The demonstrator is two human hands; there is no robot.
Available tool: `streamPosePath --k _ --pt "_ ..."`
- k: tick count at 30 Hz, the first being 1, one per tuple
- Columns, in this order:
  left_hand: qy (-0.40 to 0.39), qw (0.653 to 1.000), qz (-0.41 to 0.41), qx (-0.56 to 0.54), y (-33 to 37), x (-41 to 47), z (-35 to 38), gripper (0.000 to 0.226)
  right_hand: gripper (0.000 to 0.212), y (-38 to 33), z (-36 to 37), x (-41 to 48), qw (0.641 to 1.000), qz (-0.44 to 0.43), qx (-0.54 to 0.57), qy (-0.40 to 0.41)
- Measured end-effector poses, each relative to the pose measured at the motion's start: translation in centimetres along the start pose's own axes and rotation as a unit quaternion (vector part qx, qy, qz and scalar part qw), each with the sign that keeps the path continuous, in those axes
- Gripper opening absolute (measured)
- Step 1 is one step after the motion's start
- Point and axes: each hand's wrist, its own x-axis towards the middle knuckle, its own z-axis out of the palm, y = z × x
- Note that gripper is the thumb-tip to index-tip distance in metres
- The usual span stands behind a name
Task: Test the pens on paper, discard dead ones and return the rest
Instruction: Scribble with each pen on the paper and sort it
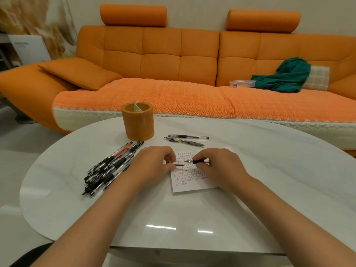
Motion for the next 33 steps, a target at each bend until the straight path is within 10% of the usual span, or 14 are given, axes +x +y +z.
streamPosePath --k 15,22,33 --pt "0.012 0.979 -0.012 -0.205 2.1 -0.8 0.4 0.012 0.011 -1.0 0.9 -0.6 0.997 -0.076 0.012 -0.011" --pt "-0.070 0.930 -0.062 -0.355 3.7 -1.1 0.7 0.023 0.065 -1.2 1.1 -0.2 0.988 -0.090 -0.118 0.047" --pt "-0.017 0.945 -0.087 -0.313 3.2 -0.9 0.4 0.006 0.029 -1.1 1.8 -0.2 0.995 -0.091 -0.050 0.011"
